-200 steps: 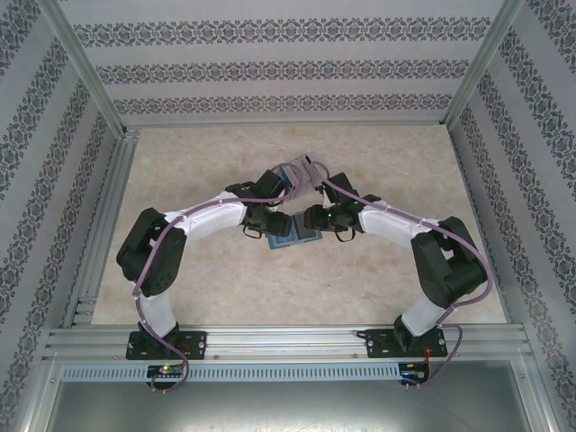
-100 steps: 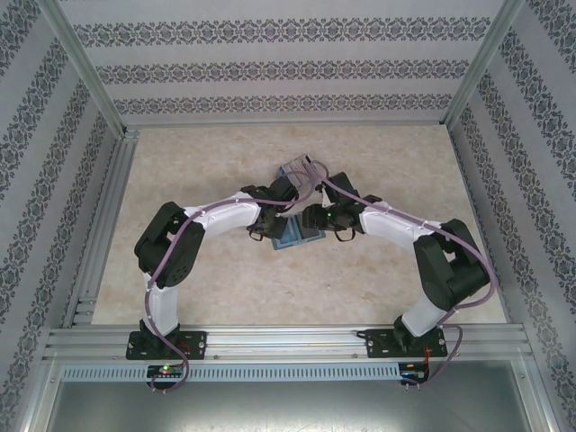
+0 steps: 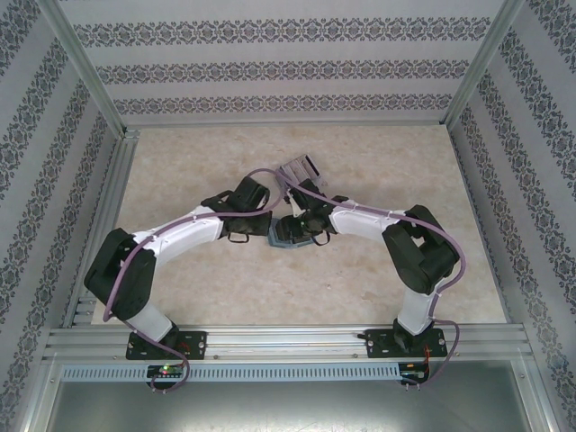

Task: Put the credit cards into the card holder
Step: Flip over the card slot in the card holder.

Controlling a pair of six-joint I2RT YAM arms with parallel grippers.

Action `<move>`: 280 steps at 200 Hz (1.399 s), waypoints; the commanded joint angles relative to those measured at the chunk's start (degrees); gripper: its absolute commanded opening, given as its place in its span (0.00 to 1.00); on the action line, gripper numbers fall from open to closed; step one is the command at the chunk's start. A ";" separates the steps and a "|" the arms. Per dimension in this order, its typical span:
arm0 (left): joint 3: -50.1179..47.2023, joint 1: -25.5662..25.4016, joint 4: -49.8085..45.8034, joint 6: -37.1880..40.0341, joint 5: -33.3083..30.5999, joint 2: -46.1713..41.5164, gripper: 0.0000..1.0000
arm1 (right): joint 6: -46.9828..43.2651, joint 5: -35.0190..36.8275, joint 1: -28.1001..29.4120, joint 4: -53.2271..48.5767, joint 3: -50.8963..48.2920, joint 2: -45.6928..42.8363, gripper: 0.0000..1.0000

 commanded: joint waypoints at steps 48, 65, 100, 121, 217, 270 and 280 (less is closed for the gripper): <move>-7.01 3.36 15.86 -7.57 11.16 -1.52 0.00 | 2.58 -7.61 0.57 5.64 -1.51 -1.25 0.68; -7.18 3.38 15.74 -7.67 10.93 -2.76 0.00 | 1.95 -5.30 0.63 4.30 -1.18 -0.11 0.68; -7.09 3.60 14.68 -7.40 10.17 -4.21 0.00 | 0.70 -3.32 1.05 2.72 -0.58 1.80 0.69; -6.80 3.69 14.63 -7.49 10.51 -4.07 0.00 | 0.39 -2.05 1.57 2.15 0.04 2.78 0.72; -6.98 4.95 13.27 -7.01 9.74 -3.94 0.00 | 2.04 -8.72 -2.04 6.43 -3.38 -1.64 0.66; -7.62 5.30 13.28 -6.92 9.73 -3.76 0.00 | 4.56 -15.20 -4.55 10.84 -5.49 -1.89 0.58; -7.80 5.45 13.28 -6.94 9.64 -3.79 0.00 | 5.42 -16.99 -5.19 12.56 -6.25 -2.01 0.58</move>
